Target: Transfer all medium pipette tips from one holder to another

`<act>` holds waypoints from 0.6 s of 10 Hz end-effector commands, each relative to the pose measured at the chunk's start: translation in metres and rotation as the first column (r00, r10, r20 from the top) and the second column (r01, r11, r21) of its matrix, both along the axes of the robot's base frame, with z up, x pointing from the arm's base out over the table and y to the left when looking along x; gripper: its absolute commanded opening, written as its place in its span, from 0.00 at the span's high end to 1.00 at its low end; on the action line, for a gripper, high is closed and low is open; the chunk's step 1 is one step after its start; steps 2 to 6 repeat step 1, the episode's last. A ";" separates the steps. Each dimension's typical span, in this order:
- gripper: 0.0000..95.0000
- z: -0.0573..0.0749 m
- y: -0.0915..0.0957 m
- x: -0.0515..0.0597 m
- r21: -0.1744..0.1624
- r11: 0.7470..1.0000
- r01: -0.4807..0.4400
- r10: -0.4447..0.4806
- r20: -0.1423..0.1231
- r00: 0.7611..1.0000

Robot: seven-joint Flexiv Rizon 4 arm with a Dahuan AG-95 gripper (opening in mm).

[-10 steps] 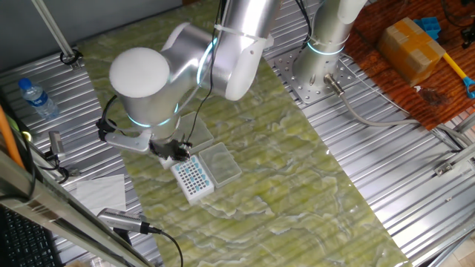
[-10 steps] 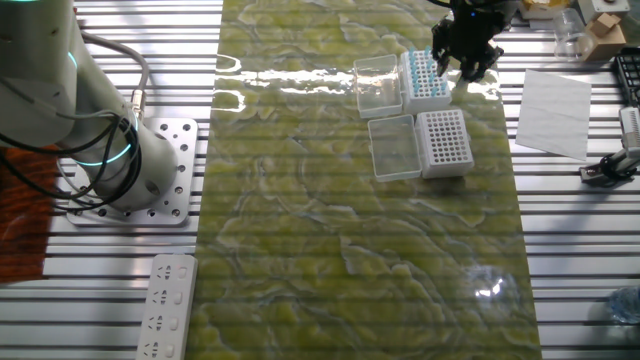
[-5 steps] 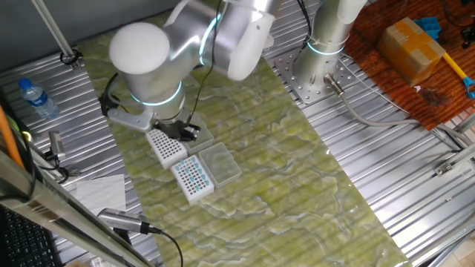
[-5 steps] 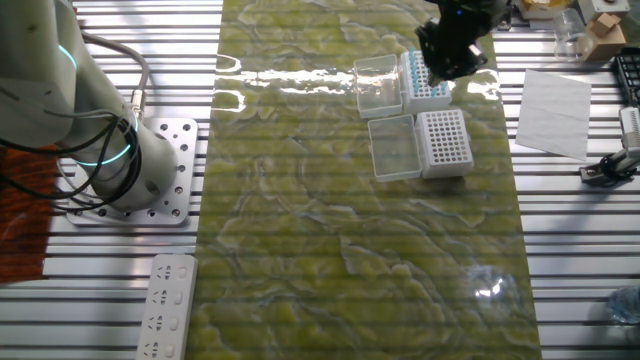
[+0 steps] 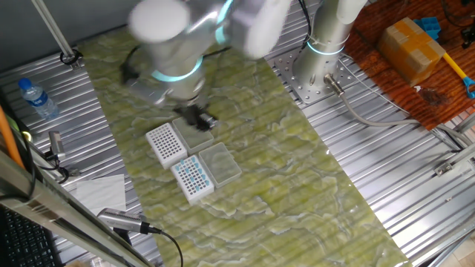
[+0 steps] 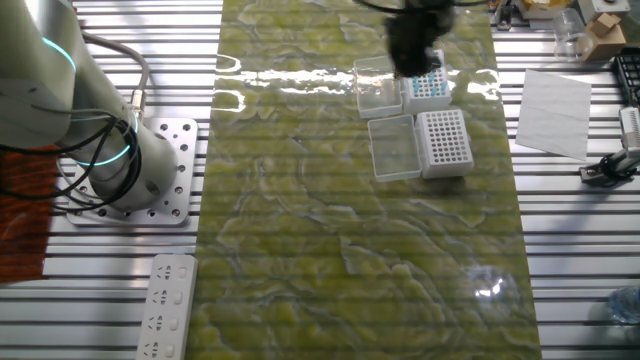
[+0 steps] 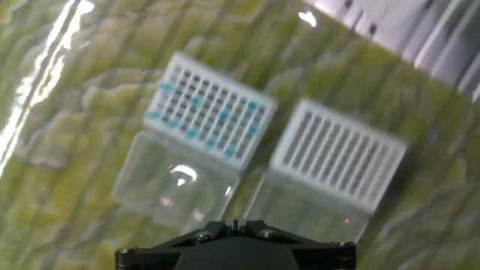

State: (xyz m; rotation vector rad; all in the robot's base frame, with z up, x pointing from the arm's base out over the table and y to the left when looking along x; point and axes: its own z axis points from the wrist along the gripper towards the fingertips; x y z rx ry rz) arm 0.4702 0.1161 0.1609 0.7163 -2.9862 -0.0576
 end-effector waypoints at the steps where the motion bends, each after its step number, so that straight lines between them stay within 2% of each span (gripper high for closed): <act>1: 1.00 -0.001 0.004 -0.014 0.000 1.000 0.016 -0.016 0.006 1.000; 6: 1.00 -0.001 0.004 -0.014 0.000 1.000 0.016 -0.016 0.006 1.000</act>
